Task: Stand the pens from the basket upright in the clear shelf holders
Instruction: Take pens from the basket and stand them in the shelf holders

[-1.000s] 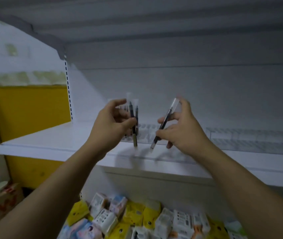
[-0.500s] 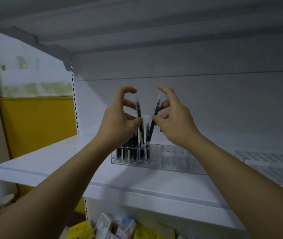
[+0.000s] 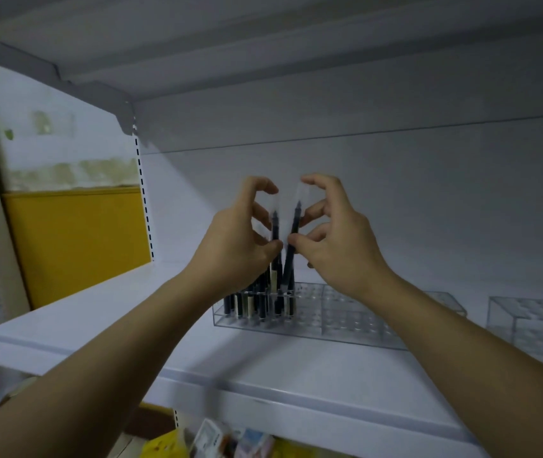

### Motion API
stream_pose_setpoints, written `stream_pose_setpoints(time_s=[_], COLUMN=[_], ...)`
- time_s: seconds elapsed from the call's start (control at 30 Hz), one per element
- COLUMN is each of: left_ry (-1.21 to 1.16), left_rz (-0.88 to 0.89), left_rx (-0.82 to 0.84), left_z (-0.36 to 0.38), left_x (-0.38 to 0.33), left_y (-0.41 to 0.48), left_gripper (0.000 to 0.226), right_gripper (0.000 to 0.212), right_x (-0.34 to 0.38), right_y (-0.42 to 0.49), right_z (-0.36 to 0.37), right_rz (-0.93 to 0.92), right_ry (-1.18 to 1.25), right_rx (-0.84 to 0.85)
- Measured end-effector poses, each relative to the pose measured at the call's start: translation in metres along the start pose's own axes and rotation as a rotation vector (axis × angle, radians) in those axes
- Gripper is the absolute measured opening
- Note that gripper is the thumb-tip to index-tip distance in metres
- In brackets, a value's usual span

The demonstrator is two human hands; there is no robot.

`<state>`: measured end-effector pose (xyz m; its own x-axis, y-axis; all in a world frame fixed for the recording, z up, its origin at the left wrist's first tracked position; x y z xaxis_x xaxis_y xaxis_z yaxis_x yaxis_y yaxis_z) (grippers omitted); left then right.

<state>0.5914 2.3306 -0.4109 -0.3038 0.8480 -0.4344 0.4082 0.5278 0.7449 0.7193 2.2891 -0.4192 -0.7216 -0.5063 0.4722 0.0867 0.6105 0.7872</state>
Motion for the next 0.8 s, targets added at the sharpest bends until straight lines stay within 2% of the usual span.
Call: stream_pose_setpoints(time_s=[0.1, 0.23, 0.33, 0.4, 0.6, 0.8], left_ry=[0.084, 0.168, 0.49, 0.592, 0.461, 0.459], left_rz=[0.025, 0.061, 0.129, 0.118, -0.047, 0.024], left_rx=[0.046, -0.001, -0.105, -0.134, -0.101, -0.108], left_z=[0.008, 0.012, 0.007, 0.001, -0.004, -0.001], left_x=[0.0, -0.004, -0.012, -0.012, 0.011, 0.009], left_y=[-0.008, -0.017, -0.015, -0.011, -0.01, -0.015], left_gripper=[0.066, 0.061, 0.062, 0.062, 0.043, 0.038], right_gripper=[0.073, 0.071, 0.071, 0.072, 0.072, 0.068], right_x=[-0.002, -0.004, -0.007, -0.011, -0.013, -0.013], right_y=[0.0, 0.002, 0.005, 0.009, 0.011, 0.005], right_z=[-0.001, -0.001, 0.001, 0.002, 0.004, 0.017], right_rz=[0.002, 0.003, 0.023, 0.054, 0.031, -0.01], right_ry=[0.01, 0.022, 0.027, 0.048, 0.023, -0.026], right_rx=[0.002, 0.009, 0.024, 0.035, 0.05, 0.162])
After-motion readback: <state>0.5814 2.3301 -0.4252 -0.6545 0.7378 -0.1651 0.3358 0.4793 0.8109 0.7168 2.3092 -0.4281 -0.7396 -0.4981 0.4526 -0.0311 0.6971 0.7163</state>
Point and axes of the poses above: each hand's wrist, its own y-axis towards the middle knuckle, its own z-axis out of the palm, x = y × z, the point moved 9 cm from there along y, towards the middle knuckle, and after that the axes turned 4 degrees about -y, right-handed, at the moved point
